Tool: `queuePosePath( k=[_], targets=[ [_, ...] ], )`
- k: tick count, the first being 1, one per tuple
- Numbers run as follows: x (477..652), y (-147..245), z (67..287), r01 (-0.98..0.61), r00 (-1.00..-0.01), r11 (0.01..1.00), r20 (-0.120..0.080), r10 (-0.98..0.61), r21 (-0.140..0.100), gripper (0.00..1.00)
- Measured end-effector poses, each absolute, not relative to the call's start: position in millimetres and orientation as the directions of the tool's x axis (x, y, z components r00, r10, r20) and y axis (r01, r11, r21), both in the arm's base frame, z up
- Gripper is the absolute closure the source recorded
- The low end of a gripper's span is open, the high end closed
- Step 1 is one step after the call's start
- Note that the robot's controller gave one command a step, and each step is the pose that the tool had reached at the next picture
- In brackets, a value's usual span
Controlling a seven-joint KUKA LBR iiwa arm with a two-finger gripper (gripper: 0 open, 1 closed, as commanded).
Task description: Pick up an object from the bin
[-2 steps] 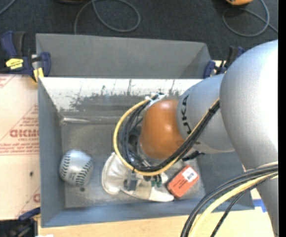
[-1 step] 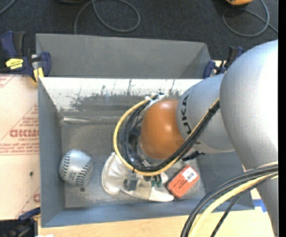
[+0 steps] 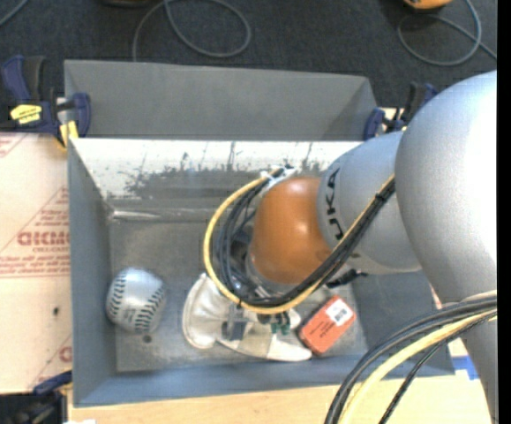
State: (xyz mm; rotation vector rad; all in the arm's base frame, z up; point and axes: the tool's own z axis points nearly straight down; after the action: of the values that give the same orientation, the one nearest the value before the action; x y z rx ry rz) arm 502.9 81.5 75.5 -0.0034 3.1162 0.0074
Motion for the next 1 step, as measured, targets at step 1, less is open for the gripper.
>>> queuePosePath(
  k=[1],
  targets=[
    [500.8,80.9,95.3,-0.002,-1.000,1.000,-0.018,-0.002,0.003,1.00]
  ],
)
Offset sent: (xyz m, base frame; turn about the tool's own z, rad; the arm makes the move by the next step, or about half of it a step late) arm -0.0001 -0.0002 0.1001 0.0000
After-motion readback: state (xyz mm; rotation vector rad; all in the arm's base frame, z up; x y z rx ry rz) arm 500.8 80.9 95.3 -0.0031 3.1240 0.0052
